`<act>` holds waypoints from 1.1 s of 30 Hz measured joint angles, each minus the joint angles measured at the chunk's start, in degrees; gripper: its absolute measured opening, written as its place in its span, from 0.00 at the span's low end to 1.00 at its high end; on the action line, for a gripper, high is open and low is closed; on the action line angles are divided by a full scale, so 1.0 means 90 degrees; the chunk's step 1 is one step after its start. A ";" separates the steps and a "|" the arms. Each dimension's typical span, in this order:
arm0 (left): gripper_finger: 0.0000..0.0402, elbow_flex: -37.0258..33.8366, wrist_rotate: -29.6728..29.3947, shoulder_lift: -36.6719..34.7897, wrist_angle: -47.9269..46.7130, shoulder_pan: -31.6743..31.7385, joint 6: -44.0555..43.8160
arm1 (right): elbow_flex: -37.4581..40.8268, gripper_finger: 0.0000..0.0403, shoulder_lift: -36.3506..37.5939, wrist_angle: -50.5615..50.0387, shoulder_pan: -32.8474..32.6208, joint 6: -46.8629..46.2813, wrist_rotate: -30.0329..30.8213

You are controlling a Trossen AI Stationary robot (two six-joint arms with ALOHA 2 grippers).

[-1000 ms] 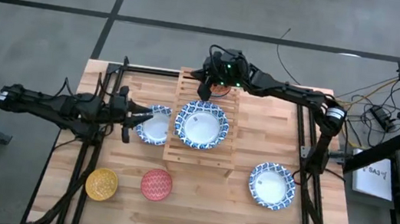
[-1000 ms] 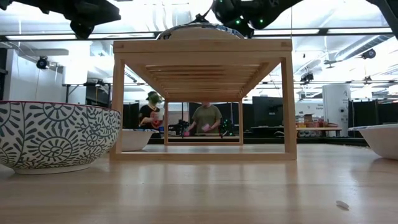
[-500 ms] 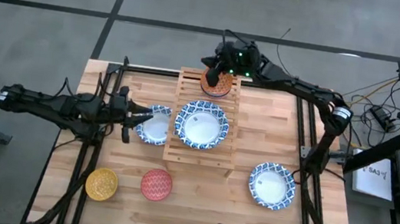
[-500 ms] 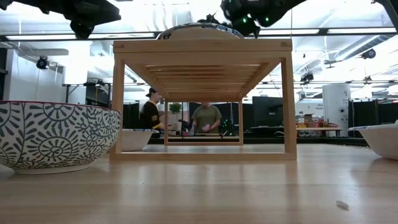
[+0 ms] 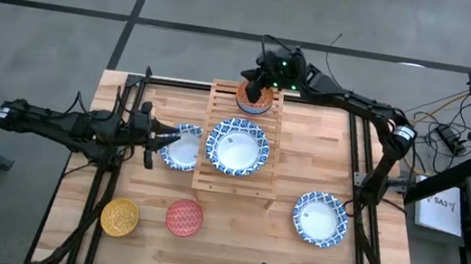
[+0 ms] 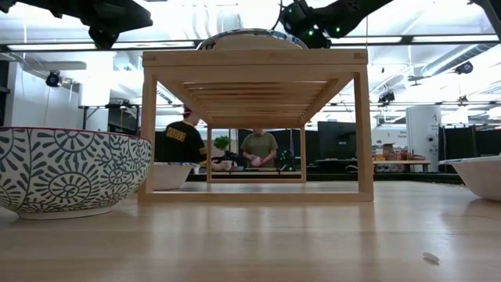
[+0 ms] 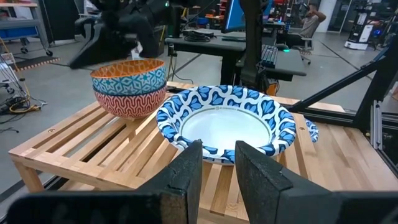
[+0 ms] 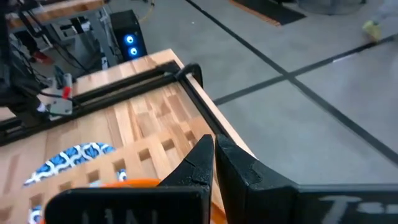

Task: Place and stack bowls onto a shelf
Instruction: Stack the orange bowl on top of the blue bowl on the shelf, then stack the left white patterned bowl on top of the white patterned bowls on the shelf

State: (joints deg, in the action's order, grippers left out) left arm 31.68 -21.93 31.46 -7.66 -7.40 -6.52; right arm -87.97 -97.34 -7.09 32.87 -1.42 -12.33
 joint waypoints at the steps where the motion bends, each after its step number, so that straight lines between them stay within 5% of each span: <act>1: 0.19 0.0000 0.0000 0.0001 -0.0003 0.0000 0.0000 | -0.0001 0.02 0.0064 0.0004 -0.0027 0.0003 -0.0012; 10: 0.19 0.0000 0.0000 0.0010 -0.0002 0.0000 -0.0002 | 0.0134 0.02 0.0291 0.0006 -0.0951 0.0389 0.0039; 16: 0.19 0.0000 0.0000 0.0010 -0.0004 0.0000 -0.0011 | 0.0599 0.02 0.0289 0.0354 -0.1401 0.0600 0.0973; 26: 0.19 0.0000 0.0007 0.0010 -0.0005 0.0000 -0.0028 | 0.0586 0.02 0.0397 0.0533 -0.1406 0.0412 0.0904; 33: 0.19 0.0000 0.0002 0.0048 -0.0220 -0.0002 -0.0647 | 0.0637 0.02 0.1227 0.0170 -0.1654 0.0400 0.0706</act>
State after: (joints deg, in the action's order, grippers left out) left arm 31.68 -21.92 31.89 -9.64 -7.42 -12.35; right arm -82.24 -86.29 -5.56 17.99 2.18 -5.98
